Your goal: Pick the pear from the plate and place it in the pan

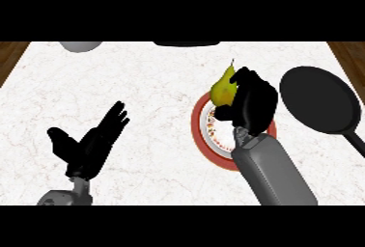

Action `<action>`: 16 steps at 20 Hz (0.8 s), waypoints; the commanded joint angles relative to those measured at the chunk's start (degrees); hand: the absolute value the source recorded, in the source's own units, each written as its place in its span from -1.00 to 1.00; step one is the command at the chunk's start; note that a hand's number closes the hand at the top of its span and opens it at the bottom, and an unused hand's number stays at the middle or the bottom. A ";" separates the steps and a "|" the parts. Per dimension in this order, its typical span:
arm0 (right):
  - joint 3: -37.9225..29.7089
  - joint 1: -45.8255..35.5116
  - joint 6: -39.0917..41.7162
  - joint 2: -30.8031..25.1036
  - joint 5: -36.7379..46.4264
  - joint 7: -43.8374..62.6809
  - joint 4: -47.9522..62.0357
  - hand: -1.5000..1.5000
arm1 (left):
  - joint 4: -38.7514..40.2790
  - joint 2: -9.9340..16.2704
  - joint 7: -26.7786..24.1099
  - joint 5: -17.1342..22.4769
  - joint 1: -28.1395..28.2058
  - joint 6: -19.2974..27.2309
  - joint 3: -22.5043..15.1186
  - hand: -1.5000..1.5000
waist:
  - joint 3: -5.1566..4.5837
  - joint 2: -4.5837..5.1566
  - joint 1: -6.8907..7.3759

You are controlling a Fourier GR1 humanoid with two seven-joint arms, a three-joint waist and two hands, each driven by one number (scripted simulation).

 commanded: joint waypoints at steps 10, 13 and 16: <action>-15.33 5.17 -16.78 -8.10 -8.90 -14.97 8.36 1.00 | -2.80 -0.13 1.28 -0.35 2.22 -1.39 0.38 0.00 | 0.00 0.39 1.23; -18.54 3.92 -18.56 -12.36 -10.58 -19.75 14.77 1.00 | -0.72 -1.68 1.65 -1.25 -0.11 -0.55 -0.25 0.00 | 0.01 0.50 1.20; -21.69 1.57 -25.32 -13.44 -10.58 -22.56 20.55 1.00 | 0.65 -3.20 0.56 -2.64 -1.80 0.19 -0.71 0.00 | 0.01 0.50 1.23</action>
